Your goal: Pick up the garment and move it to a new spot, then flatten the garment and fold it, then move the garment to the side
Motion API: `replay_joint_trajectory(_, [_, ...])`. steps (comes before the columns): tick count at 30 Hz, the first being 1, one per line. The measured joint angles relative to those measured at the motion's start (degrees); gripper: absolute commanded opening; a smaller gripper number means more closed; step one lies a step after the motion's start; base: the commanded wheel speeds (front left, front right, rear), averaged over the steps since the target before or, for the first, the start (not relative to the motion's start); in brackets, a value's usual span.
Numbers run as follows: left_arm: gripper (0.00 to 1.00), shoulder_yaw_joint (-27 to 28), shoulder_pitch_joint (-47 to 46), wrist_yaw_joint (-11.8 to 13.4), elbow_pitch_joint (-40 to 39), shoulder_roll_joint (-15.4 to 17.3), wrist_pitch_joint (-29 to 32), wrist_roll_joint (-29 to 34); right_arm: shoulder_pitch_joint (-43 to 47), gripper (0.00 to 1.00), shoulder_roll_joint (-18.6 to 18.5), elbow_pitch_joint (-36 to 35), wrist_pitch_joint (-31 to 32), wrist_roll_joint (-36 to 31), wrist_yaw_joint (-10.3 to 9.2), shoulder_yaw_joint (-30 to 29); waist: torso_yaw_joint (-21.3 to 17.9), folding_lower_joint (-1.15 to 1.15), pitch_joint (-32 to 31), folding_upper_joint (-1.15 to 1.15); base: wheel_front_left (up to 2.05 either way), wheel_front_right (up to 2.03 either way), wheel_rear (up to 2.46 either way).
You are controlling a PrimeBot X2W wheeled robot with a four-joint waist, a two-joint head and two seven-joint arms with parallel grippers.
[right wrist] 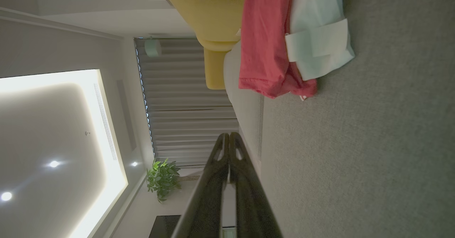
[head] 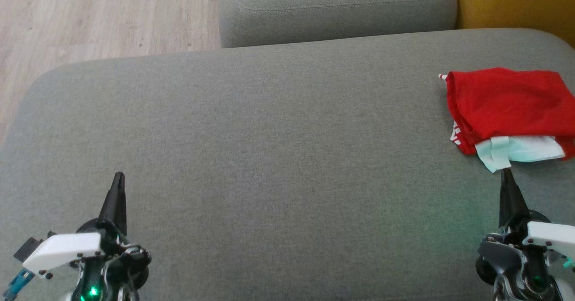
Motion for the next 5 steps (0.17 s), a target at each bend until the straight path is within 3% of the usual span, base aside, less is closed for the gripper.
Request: replay_joint_trajectory(5, [0.0,0.0,0.0,0.0,0.0,0.0,0.0,0.0,0.0,0.0,0.0,0.0,0.0,0.0,0.0,0.0,0.0,0.0,0.0,0.0,0.0,0.0,0.0])
